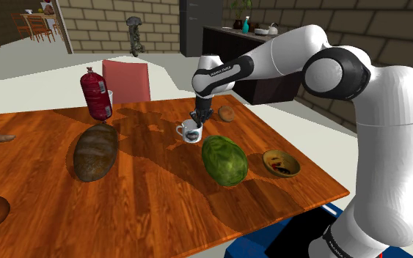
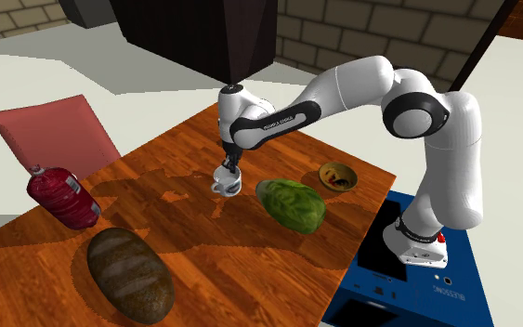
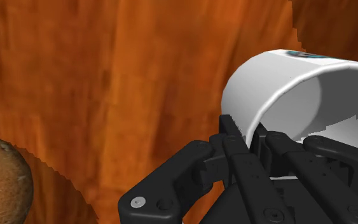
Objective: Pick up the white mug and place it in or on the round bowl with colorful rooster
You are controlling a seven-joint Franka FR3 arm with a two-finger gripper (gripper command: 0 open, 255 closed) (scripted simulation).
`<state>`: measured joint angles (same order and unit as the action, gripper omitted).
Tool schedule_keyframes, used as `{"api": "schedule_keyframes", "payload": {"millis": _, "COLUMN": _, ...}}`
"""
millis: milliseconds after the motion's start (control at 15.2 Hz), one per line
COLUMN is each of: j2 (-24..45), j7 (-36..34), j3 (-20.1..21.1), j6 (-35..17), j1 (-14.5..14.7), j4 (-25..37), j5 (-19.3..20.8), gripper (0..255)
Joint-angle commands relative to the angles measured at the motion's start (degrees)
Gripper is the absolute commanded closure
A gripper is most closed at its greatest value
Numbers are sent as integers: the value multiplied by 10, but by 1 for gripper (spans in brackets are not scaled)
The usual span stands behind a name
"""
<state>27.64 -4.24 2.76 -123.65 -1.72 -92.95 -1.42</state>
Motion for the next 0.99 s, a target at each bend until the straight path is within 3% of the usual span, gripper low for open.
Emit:
{"api": "schedule_keyframes", "payload": {"millis": 0, "j2": -3, "j7": 0, "j3": 0, "j6": 6, "j1": 0, "j4": 3, "j5": 0, "gripper": 255}}
{"api": "schedule_keyframes", "payload": {"millis": 924, "j2": -36, "j7": -3, "j3": 1, "j6": 99, "j1": 0, "j4": 62, "j5": 0, "gripper": 255}}
